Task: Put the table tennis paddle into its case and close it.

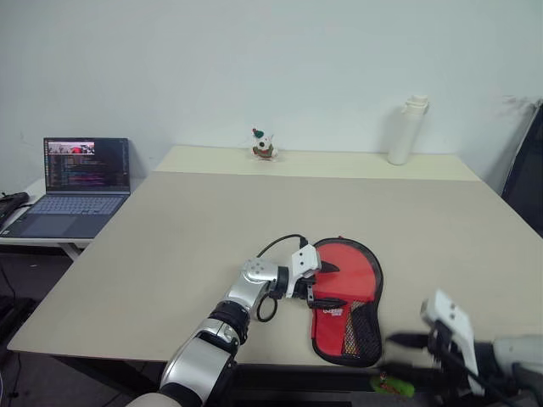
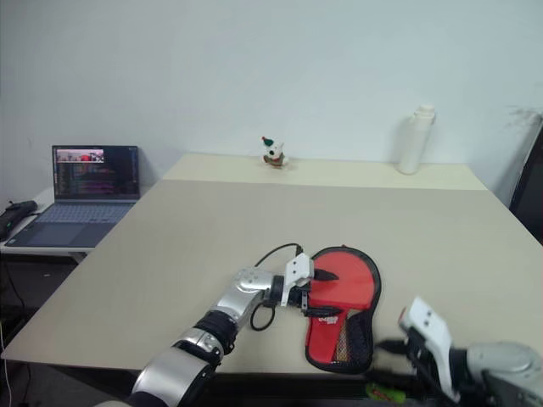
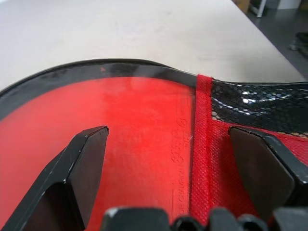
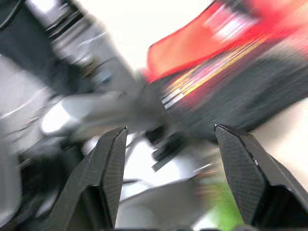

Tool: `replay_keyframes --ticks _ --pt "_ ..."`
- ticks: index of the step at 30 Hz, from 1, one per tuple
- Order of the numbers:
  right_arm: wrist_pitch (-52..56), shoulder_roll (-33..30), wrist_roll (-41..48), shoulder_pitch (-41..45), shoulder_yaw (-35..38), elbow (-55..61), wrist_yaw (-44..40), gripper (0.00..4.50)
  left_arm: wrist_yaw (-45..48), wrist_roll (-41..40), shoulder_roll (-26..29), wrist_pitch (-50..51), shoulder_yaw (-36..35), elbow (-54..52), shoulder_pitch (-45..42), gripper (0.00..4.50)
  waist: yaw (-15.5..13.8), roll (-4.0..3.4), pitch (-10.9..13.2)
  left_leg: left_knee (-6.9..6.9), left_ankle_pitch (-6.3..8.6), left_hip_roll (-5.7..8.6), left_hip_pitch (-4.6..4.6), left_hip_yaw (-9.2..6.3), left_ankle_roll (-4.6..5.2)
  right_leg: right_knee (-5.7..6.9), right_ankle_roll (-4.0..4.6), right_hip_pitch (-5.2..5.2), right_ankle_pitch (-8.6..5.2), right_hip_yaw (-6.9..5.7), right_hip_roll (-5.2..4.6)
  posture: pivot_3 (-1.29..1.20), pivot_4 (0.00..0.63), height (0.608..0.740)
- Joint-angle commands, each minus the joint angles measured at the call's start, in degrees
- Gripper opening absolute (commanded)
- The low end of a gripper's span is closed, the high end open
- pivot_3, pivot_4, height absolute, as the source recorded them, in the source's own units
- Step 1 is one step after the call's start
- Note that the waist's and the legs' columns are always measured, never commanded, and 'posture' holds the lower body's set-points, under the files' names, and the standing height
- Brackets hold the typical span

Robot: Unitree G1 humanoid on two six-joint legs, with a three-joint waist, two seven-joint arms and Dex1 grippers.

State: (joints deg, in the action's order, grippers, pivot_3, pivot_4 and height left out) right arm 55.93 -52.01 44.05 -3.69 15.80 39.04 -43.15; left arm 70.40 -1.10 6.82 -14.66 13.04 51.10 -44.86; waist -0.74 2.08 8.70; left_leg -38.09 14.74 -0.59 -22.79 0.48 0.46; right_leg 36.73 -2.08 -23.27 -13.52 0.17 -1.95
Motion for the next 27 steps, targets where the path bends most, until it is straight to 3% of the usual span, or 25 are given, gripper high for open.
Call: replay_keyframes --ticks 1,9,16,22,27 --pt "-3.47 0.4 -0.76 8.18 0.59 -5.96 0.25 3.19 4.61 -3.79 4.1 5.74 -0.83 -12.85 3.06 4.38 0.44 -0.1 0.37 0.01 0.0 -0.04 0.0 0.0 0.0 0.01 0.02 -0.03 -0.01 0.0 0.03 0.0 0.15 0.74" --pt "-20.84 3.48 -13.26 23.39 -11.51 -24.73 -7.17 3.19 2.99 -12.37 20.06 24.77 -7.95 -43.7 15.79 4.38 1.27 -0.38 1.22 0.19 0.01 -0.3 -0.11 -0.13 0.02 0.22 0.37 -0.31 -0.2 0.24 0.39 0.0 0.15 0.74" --pt "-27.71 6.66 -14.72 30.52 -12.25 -39.13 -15.14 3.19 -6.3 -16.6 24.08 32.49 -13.94 -59.72 26.55 4.38 0.81 -0.44 1.45 0.13 0.01 -0.22 -0.11 -0.06 0.02 0.22 0.38 -0.3 -0.18 0.27 0.22 0.0 0.15 0.74" --pt "-28.6 6.05 -16.15 28.05 -11.13 -39.71 -16.24 3.19 -9.62 -16.84 24.98 33.88 -13.48 -62.66 28.05 4.38 0.78 -0.47 1.48 0.1 -0.01 -0.14 -0.08 -0.07 0.0 0.28 0.57 -0.26 -0.03 0.23 0.1 0.0 0.15 0.74" --pt "-26.67 4.06 -17.16 22.83 -11.68 -33.59 -16.18 3.19 -10.74 -16.53 24.21 33.03 -12.43 -60.64 27.5 4.38 0.79 -0.5 1.51 0.15 0.0 -0.16 -0.09 -0.06 0.0 0.27 0.58 -0.28 -0.04 0.24 0.14 0.0 0.15 0.74"
